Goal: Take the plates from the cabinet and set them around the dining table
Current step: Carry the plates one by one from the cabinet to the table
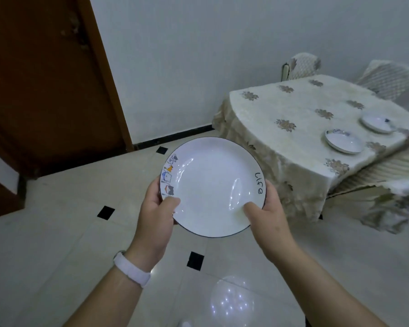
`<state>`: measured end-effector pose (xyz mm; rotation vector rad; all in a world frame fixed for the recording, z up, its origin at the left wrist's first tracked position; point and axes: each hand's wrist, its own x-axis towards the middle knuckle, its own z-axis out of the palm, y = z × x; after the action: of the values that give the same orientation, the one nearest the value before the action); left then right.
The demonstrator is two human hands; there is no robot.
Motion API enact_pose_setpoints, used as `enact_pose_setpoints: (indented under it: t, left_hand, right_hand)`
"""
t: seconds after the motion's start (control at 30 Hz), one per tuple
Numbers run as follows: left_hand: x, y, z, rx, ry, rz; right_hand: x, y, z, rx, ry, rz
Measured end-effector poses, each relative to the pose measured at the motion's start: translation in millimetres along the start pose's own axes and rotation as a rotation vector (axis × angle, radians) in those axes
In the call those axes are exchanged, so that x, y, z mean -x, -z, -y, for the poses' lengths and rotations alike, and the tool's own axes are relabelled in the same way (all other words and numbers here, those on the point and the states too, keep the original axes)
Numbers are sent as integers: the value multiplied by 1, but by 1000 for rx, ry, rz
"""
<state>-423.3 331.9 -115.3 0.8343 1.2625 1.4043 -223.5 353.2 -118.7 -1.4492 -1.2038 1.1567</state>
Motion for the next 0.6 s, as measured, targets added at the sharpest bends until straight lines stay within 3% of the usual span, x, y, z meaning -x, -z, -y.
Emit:
enact_pose_setpoints:
  t: [0.2, 0.6]
  left_hand:
    - [-66, 15, -22, -74, -11, 77]
    - [-236, 20, -31, -151, -21, 11]
  right_hand:
    - [-50, -29, 15, -17, -20, -16]
    - [-213, -93, 19, -35, -51, -3]
